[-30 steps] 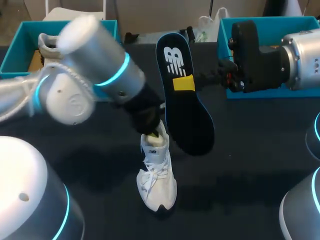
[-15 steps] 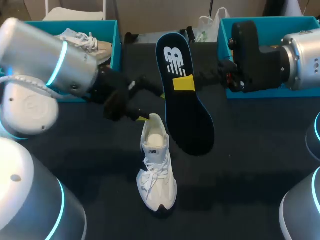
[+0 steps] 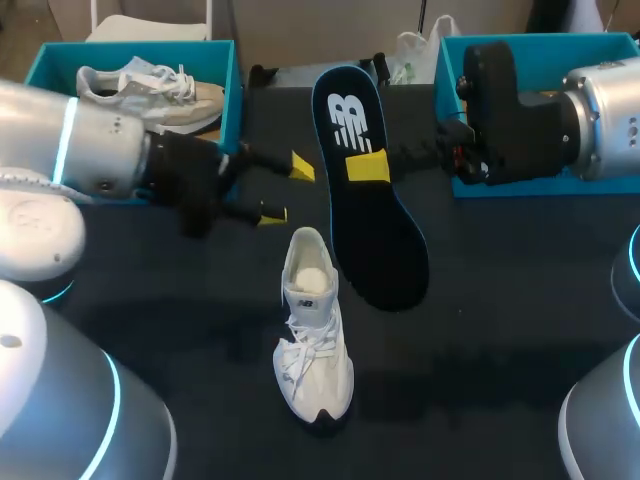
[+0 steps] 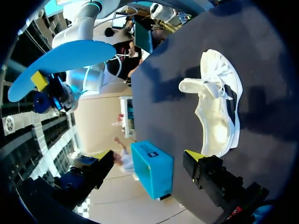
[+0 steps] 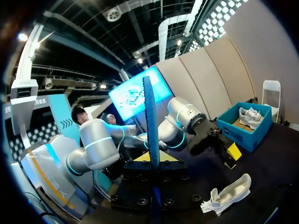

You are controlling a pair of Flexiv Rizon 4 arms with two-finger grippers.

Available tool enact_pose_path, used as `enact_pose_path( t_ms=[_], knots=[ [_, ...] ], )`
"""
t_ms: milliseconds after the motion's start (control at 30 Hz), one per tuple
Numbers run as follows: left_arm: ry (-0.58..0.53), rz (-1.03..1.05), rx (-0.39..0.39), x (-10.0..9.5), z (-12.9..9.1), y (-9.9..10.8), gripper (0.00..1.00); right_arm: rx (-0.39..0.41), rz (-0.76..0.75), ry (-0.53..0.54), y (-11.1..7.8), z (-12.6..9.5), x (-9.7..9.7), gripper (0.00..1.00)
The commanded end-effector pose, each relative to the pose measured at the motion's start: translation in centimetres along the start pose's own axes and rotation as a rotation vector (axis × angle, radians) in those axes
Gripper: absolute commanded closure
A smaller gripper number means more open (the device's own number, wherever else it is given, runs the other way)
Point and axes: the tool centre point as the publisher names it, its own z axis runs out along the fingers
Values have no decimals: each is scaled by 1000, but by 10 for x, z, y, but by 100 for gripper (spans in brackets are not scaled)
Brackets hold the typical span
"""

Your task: Take the shoe out of the shoebox, open the shoe tongue, remove and reinsert the insole, then place the shoe into the shoebox

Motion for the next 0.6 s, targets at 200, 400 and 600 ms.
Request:
enact_pose_path(
  t_ms=[200,400,600],
  knots=[
    [-392,75,-25,-8,-35,4,0,2,103,71,2,-2,-25,100],
    [-440,81,-49,-18,-45,9,0,38,210,158,19,-10,-67,100],
    [-462,89,-60,-29,-47,10,0,53,355,127,23,-17,-112,100]
  ],
)
